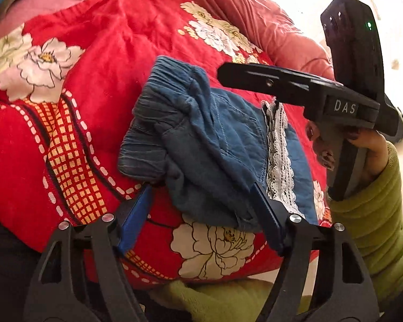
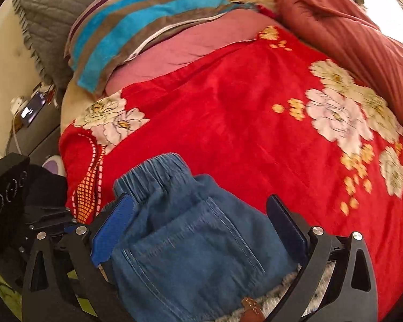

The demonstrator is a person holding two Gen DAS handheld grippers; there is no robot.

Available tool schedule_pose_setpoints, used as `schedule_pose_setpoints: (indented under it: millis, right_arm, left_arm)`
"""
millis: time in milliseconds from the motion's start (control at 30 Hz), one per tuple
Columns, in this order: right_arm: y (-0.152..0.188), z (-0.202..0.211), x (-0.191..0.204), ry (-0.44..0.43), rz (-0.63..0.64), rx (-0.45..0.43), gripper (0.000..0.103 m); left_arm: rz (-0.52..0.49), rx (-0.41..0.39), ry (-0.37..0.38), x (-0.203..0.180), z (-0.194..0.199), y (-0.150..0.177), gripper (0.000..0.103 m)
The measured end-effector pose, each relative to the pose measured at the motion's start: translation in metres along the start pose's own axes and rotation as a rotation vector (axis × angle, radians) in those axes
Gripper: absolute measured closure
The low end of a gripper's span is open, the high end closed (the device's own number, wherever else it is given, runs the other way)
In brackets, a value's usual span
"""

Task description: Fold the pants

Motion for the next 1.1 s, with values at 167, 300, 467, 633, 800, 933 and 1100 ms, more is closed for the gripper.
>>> schedule_pose_setpoints:
  millis: [167,300,467,633,800,933,1100]
  right_arm:
    - [-0.01,-0.025,0.005,-0.08,0.015,0.054,0.005]
    - [-0.013,-0.048,0.003,-0.138,-0.013,0.102,0.015]
    - [-0.009,-0.071,0.008,-0.216,-0.028,0.146,0.04]
    - [-0.008,-0.063,0.004,-0.22,-0.039,0.095,0.064]
    - [-0.007,-0.032,0.005,-0.239,-0.036,0.012,0.074]
    - [-0.006,-0.006,0.004,-0.265,-0.052,-0.057,0.074]
    - [-0.003,0.023,0.003,-0.298,-0.067,-0.131,0.074]
  left_arm:
    - [-0.003,-0.001,0.005,0.0,-0.001,0.001,0.037]
    - [0.0,-0.001,0.013,0.002,0.0,0.001,0.037]
    - [0.013,-0.009,0.027,0.004,-0.003,-0.003,0.037]
    - [0.03,-0.009,0.04,0.007,-0.003,-0.003,0.035]
    - [0.039,-0.019,0.042,0.003,-0.004,-0.008,0.031]
    - [0.035,-0.037,0.033,-0.003,-0.002,-0.011,0.03]
    - [-0.014,-0.044,0.058,-0.03,0.002,-0.017,0.04]
Point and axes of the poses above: each gripper's, at about its wrist camera, not at the fingertips, and z roughly against the way its jaws point, x to its left, y to its underside, the point moved 7 cm from there along -z, roughly the way its jaws point, and after that the axes turned 13 degrees about -y, right-handed, at the moved point
